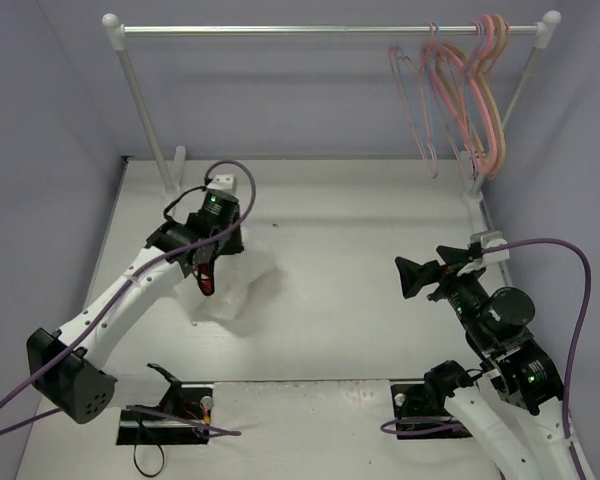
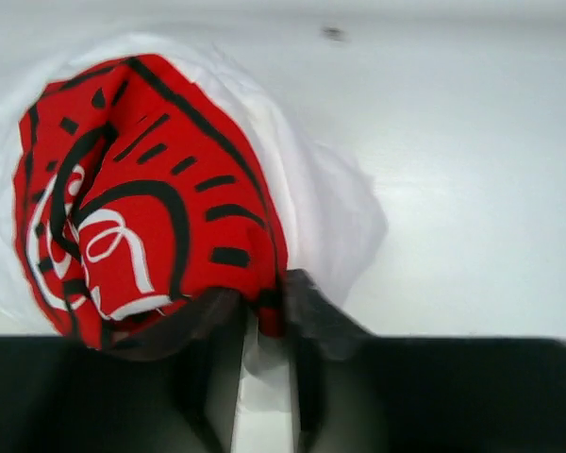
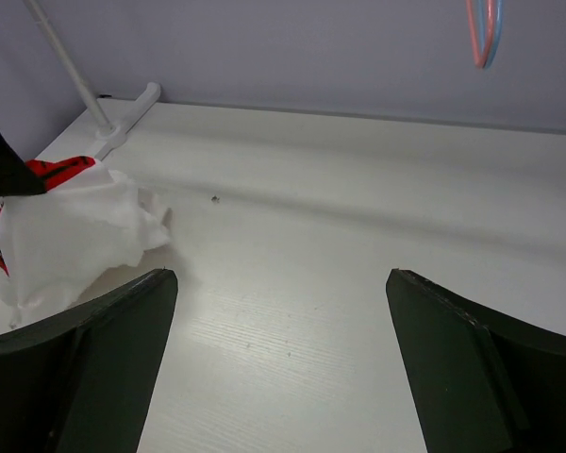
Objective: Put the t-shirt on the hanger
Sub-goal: Move the tshirt to the center of the board, then grab a hanger with the right arm
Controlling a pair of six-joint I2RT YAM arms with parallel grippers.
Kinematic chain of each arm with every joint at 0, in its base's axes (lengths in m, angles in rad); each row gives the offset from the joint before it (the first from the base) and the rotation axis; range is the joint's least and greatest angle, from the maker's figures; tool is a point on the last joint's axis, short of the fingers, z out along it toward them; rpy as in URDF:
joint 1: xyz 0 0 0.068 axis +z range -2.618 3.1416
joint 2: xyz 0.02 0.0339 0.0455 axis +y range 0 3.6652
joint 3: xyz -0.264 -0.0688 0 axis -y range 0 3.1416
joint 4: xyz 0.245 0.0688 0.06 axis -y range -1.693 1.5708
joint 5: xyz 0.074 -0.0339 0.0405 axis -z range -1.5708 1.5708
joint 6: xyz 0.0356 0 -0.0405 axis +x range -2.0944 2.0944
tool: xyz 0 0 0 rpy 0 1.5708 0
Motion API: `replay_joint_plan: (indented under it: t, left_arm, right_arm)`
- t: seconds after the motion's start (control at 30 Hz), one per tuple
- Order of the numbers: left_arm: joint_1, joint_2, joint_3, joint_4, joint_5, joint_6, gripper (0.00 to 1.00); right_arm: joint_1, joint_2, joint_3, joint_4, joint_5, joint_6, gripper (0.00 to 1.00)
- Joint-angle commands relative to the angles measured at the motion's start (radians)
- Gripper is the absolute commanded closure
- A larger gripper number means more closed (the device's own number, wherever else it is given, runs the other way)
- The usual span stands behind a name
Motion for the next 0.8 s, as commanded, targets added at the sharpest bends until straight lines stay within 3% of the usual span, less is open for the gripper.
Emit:
replay_joint_plan:
  t: [0.0,0.03,0.1,0.27,0.43,0.47,0.57,0.63,0.77]
  left_arm:
    - [-0.21,-0.066,0.034,-0.114,-0.076,0.043,0.73]
    - [-0.252,-0.069,0.013,-0.118,-0.102,0.035,0.57]
    - [-0.334,-0.06,-0.041,-0.149,-0.113,0.004,0.44]
    - [-0.326,-0.095,-0.165,-0.163,-0.185,-0.092,0.33]
    - [-0.176,-0.154,-0.31,-0.034,-0.082,-0.134,0.32]
    - [-0.097,-0.154,-0.331,-0.011,-0.04,-0.135,0.32]
    - [-0.005,-0.143,-0.406,0.146,0.145,-0.151,0.32]
    - [-0.004,-0.109,-0.423,0.184,0.211,-0.166,0.32]
    - [-0.006,-0.048,-0.453,0.285,0.312,-0.197,0.32]
  right_arm:
    - [0.008,0.047,0.029,0.06,0.007,-0.016,0.0]
    - [0.008,0.053,0.033,0.059,-0.003,-0.017,0.0]
    - [0.008,0.075,0.038,0.054,-0.003,-0.016,0.0]
    - [0.008,0.133,0.066,0.048,-0.025,-0.014,0.0]
    - [0.008,0.284,0.116,0.037,-0.071,-0.007,0.07]
    - [0.008,0.312,0.122,0.045,-0.085,-0.002,0.13]
    - [0.014,0.432,0.13,0.08,-0.147,0.027,0.24]
    - [0.048,0.509,0.115,0.115,-0.171,0.05,0.32]
    - [0.215,0.637,0.084,0.155,-0.05,0.072,0.34]
